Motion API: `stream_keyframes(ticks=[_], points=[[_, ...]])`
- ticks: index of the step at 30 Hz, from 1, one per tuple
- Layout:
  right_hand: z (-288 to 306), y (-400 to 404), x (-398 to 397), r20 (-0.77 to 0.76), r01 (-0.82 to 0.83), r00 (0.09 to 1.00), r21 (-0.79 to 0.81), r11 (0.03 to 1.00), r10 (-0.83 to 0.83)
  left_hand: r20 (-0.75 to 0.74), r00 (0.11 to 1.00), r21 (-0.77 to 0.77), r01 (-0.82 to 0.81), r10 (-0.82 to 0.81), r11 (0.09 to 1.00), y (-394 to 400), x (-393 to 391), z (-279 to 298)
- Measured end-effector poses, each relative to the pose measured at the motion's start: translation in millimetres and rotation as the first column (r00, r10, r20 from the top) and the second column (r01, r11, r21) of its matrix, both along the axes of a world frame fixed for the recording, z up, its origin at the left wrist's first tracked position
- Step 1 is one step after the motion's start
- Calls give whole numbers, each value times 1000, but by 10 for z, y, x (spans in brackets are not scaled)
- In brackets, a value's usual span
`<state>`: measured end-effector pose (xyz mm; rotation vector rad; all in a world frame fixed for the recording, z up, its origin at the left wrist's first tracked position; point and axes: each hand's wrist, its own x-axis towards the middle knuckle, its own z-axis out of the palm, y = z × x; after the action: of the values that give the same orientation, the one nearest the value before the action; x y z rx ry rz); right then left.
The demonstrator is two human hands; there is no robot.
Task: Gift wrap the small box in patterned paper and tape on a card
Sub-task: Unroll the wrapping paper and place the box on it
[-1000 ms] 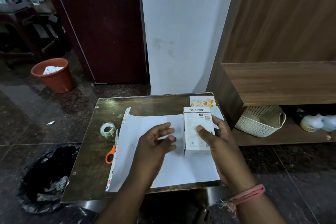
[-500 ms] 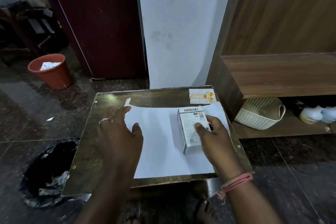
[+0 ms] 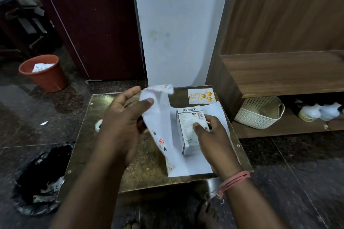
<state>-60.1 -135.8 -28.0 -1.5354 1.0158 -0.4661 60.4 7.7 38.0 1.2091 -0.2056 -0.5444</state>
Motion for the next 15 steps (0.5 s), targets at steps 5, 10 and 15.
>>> stream_keyframes(ticks=[5,10,15], points=[[41,89,-58,23,-10,1000,-87,996,12,151,984,-23,98,-94,995,-254,-331,-98],[59,40,-81,18,-54,998,-70,996,56,57,998,257,1,-16,966,-258,-302,-596],[-24,18,-54,-11,-33,999,-82,996,32,127,990,328,9,-54,945,-247,-312,-644]])
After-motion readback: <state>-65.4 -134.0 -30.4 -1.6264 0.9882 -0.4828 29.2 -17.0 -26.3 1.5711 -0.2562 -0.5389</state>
